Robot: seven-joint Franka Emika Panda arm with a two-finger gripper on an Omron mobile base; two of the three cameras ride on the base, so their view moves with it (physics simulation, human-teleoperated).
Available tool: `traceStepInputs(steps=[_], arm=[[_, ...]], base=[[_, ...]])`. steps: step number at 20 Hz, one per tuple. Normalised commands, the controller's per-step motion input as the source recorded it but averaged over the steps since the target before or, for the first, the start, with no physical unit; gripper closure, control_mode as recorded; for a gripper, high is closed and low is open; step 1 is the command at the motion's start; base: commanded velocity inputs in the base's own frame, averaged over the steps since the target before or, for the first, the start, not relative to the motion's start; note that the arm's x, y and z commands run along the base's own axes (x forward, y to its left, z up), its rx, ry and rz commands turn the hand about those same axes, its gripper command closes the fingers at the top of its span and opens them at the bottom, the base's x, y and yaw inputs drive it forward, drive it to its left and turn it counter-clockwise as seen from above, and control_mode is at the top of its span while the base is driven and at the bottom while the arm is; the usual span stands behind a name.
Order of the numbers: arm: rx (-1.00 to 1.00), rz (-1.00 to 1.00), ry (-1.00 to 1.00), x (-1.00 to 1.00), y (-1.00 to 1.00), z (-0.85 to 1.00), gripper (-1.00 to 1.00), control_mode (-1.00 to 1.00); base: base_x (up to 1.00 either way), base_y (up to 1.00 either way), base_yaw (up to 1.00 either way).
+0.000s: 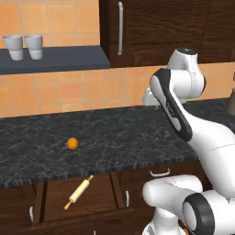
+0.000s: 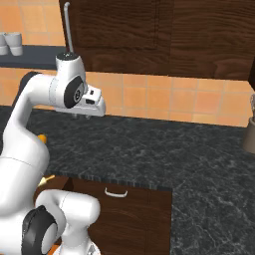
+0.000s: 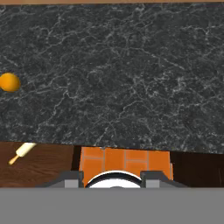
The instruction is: Pick the rolling pin from the drawer and place it on the counter.
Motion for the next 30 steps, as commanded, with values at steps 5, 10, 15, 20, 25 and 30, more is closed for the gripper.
traceStepInputs(steps=[5,10,15,20,25,30], arm=[[0.00,0.01,0.00,-0.29,0.02,-0.17,-1.00,-1.00],[0.00,0.02,-0.11,-0.41,0.36,-0.54,-1.00,-1.00],[0.00,0.00,-0.07,-0.15,0.57,-0.43,-1.00,-1.00],[0.00,-0.01,-0.02,-0.01,0.53,-0.27,-1.00,-1.00],[0.00,-0.06,0.00,0.00,0.86,-0.43,-1.00,-1.00],[0.05,-0.08,0.03,0.00,0.64,-0.39,-1.00,-1.00]], base=[[0.00,0.00,0.00],[0.00,0.00,0.00],[0.00,0.00,0.00],[0.00,0.00,0.00],[0.00,0.00,0.00],[0.00,0.00,0.00]])
